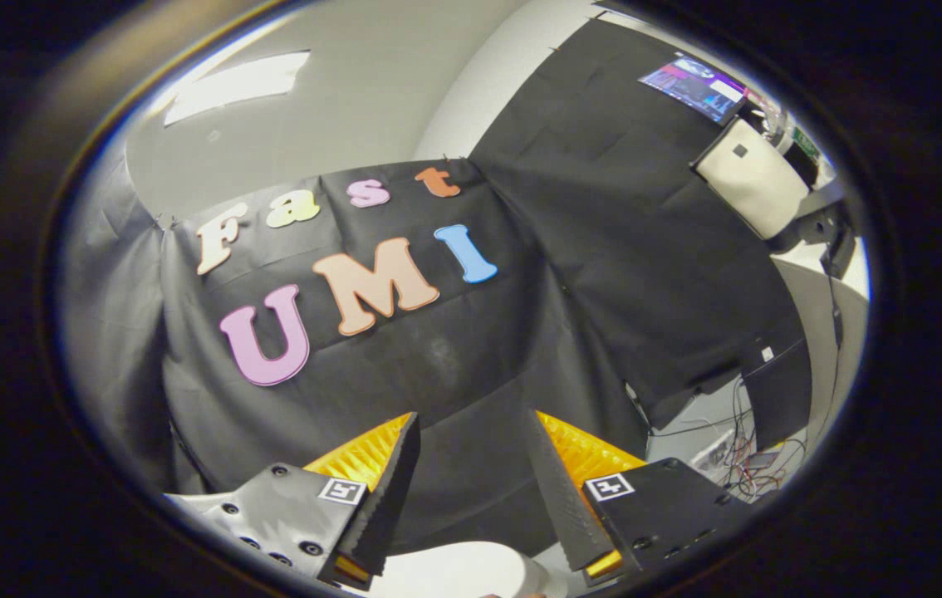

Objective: Open the toilet lid.

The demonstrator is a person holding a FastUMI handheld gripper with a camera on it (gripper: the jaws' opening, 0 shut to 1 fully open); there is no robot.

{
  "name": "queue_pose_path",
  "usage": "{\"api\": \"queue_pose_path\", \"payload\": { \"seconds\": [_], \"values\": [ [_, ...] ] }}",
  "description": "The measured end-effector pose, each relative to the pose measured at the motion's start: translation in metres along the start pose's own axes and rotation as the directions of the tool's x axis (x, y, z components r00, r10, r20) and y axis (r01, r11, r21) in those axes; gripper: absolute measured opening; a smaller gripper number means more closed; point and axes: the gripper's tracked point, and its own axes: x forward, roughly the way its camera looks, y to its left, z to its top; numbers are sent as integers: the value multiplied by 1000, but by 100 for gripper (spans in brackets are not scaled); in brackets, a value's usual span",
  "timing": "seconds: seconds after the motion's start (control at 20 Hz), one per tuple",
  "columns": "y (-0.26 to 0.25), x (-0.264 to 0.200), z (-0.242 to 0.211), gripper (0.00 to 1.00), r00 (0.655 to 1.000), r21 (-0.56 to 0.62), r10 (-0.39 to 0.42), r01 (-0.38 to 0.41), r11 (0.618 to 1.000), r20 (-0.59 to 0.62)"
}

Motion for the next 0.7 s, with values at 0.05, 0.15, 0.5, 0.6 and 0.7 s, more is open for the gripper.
{"api": "queue_pose_path", "payload": {
  "seconds": [0.05,0.15,0.5,0.6,0.7],
  "values": [
    [1,-3,-6,81,1000,29,-6,5,1000,3],
    [-5,-11,-22,81,999,87,-38,38,995,-2],
    [-25,-51,-91,80,985,274,-143,164,948,-95],
    [-33,-64,-113,81,975,310,-173,208,928,-137],
    [-40,-73,-136,80,962,341,-199,253,905,-185]
  ]
}}
